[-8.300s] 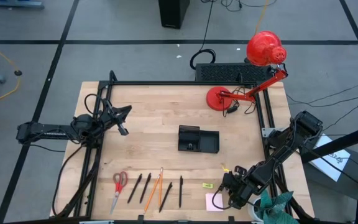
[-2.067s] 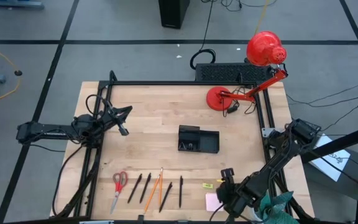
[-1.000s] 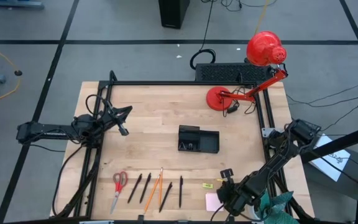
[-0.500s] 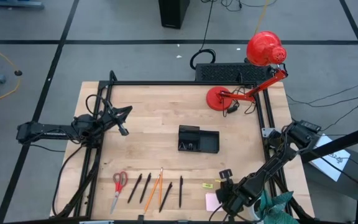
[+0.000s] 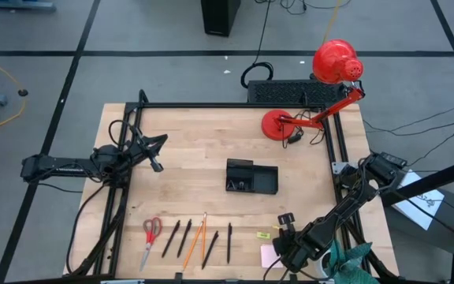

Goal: Pick and place office supplies into organizer
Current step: Put the black binder clip into the black desk organizer

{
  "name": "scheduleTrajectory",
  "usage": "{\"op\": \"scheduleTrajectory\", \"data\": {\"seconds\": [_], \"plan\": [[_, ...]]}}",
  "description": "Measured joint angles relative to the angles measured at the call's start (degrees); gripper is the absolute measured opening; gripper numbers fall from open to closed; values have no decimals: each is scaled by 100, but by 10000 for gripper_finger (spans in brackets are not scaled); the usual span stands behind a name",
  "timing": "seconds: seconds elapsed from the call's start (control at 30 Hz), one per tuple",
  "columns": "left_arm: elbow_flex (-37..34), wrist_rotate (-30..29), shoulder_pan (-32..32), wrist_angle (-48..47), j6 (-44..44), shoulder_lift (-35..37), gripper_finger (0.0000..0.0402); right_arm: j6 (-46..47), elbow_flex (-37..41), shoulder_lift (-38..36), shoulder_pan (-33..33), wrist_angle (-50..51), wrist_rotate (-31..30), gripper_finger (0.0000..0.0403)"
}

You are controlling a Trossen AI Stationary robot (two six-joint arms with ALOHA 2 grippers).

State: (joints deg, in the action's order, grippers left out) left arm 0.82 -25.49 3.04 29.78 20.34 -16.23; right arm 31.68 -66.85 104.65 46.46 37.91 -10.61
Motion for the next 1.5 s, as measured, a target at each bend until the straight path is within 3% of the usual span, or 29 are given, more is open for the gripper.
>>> {"op": "scheduleTrajectory", "data": {"seconds": [0.33,0.67,1.0,1.5], "plan": [[0,0,1,0,2,0,31,-214,26,-489,-124,131,-640,4],[0,0,0,0,2,0,31,-1232,15,-762,-807,-313,-1950,1],[0,-3,-2,0,1,0,31,-2799,15,-762,-2125,-1716,-1914,1],[0,-5,1,0,34,0,31,-2879,13,-764,-3364,-1859,-1027,0]]}}
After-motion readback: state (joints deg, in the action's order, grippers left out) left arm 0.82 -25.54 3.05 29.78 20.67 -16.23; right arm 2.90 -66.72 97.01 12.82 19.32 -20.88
